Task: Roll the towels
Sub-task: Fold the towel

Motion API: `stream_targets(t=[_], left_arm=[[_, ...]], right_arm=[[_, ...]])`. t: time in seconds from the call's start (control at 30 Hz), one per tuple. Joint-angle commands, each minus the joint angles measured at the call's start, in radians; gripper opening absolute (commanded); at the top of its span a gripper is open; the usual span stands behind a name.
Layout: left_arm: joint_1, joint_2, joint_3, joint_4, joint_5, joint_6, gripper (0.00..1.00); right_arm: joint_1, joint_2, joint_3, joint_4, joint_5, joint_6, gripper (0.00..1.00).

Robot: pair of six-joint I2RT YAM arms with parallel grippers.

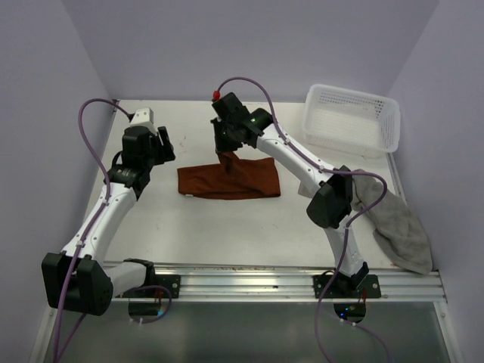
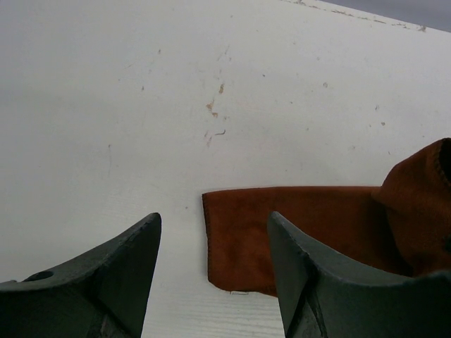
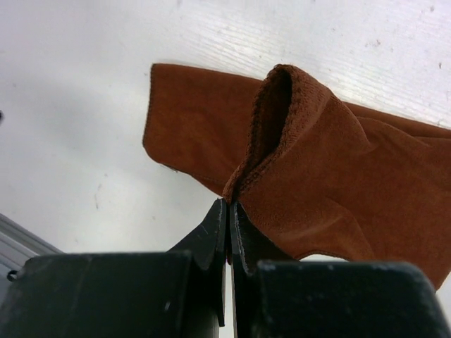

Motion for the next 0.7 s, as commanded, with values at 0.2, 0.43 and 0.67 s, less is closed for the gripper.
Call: stream_targets(t=[0.2,0.43,0.67], left_arm=[[-0.007,-0.024,0.003,0.027,-0.011,0.002,0.66],[-0.009,-0.022,0.003,0.026,-0.003,0.001,0.66],[-0.007,-0.022,0.005,0.027,0.003,0.002,0.67]], right_arm=[[0.033,-0.013,0.065,0.114,0.017,0.070,0.00],[0.043,0.030,0.083,0.151,0.004,0.087,0.00],[0.048,0.061,0.088,0.176,-0.016,0.104,0.00]])
